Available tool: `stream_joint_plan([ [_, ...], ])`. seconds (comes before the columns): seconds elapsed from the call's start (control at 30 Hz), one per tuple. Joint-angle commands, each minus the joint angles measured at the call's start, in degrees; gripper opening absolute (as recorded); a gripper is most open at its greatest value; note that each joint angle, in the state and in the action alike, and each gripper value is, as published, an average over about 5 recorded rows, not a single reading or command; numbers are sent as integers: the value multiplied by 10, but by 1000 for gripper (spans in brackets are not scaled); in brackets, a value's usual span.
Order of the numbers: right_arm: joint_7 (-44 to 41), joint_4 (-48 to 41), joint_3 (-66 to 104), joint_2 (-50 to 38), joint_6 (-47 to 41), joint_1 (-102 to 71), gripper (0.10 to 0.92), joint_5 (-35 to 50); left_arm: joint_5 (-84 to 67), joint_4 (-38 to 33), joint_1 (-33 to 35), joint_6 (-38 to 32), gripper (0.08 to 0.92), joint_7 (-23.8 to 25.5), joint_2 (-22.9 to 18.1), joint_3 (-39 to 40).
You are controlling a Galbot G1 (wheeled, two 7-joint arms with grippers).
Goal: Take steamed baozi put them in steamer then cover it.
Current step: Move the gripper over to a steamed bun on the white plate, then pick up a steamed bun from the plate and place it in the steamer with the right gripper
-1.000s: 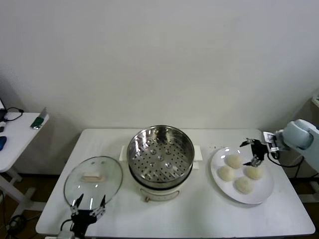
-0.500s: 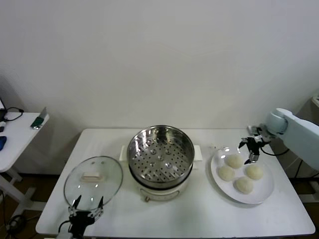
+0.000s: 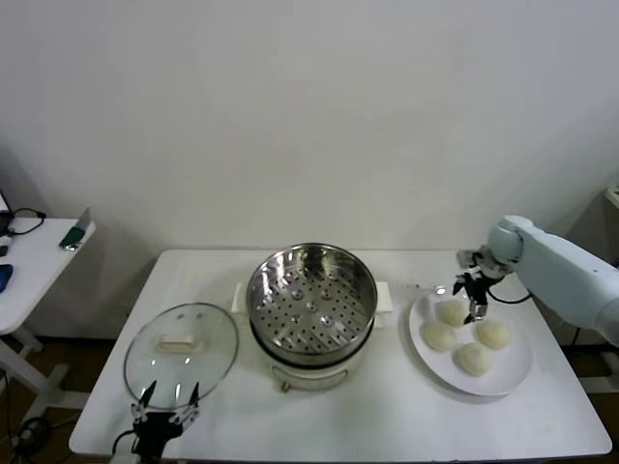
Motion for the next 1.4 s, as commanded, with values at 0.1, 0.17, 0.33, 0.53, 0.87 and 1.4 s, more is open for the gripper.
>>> stream_joint_plan([
  [0.1, 8, -30, 13, 21, 2, -13, 797, -28, 3, 3, 0, -2, 823, -1, -1, 0],
  [0.17, 11, -34, 18, 22, 2, -15, 762, -35, 3, 2, 0, -2, 823, -1, -1, 0],
  [0.33, 9, -22, 19, 16, 2, -18, 677, -39, 5, 3, 1, -4, 823, -1, -1, 0],
  [0.53, 14, -6, 27, 10, 8, -17, 617, -36, 7, 4, 1, -5, 823, -2, -1, 0],
  [0.87, 13, 153, -64, -63, 54, 115, 611, 44, 11, 3, 4, -15, 823, -3, 0, 3],
  [1.4, 56, 394, -313, 74, 288, 536, 611, 130, 17, -5, -1, -13, 823, -2, 4, 10],
])
